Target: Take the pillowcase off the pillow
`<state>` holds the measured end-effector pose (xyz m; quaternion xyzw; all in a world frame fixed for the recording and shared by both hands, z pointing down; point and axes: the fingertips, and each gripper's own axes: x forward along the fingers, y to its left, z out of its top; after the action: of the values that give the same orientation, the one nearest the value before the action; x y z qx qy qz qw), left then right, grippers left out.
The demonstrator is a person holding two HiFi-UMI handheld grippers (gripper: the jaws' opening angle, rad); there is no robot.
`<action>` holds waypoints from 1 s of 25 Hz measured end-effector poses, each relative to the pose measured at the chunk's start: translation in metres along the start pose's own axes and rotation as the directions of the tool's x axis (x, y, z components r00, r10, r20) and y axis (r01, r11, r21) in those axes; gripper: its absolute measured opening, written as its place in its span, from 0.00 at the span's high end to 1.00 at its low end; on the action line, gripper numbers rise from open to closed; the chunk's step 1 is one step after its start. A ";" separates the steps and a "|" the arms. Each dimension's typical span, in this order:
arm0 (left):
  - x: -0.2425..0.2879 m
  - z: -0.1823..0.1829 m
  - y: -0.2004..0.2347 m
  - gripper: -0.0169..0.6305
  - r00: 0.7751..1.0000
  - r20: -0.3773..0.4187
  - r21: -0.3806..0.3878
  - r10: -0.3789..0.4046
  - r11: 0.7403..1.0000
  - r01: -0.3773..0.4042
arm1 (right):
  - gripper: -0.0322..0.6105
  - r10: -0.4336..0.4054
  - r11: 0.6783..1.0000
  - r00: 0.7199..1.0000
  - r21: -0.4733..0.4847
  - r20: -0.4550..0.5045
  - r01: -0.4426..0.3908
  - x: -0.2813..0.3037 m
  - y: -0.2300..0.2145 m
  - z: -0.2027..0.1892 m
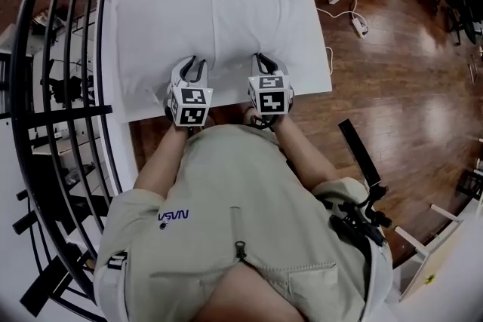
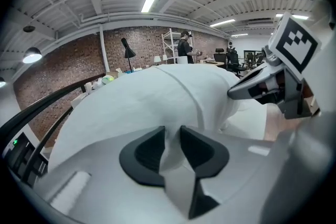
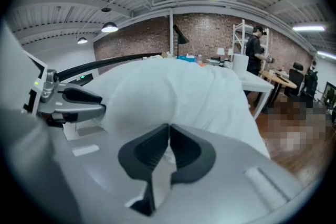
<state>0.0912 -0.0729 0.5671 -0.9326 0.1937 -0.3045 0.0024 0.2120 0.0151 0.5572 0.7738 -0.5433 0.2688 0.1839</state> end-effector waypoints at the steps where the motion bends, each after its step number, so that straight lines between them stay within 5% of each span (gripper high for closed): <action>1: -0.002 0.001 0.002 0.86 1.000 0.002 0.007 0.003 1.000 -0.003 | 0.94 -0.005 1.000 1.000 0.007 0.003 0.005 -0.001 0.000 0.000; 4: -0.006 -0.002 0.003 0.95 1.000 0.015 -0.008 0.006 1.000 -0.006 | 0.94 -0.012 1.000 1.000 0.015 0.013 0.012 -0.004 0.000 0.001; 11: -0.032 0.023 0.013 0.96 0.993 0.111 -0.036 0.049 0.998 -0.045 | 0.94 -0.060 0.997 0.995 0.043 0.079 0.056 -0.021 -0.013 0.010; 25: -0.073 0.066 0.075 0.96 0.934 0.275 -0.191 0.228 0.965 -0.179 | 0.94 -0.253 0.965 0.945 0.119 0.210 0.232 -0.066 -0.080 0.044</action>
<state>0.0482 -0.1231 0.4632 -0.9393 0.3112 -0.1436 -0.0137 0.2795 0.0659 0.4824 0.8677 -0.4481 0.1804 0.1173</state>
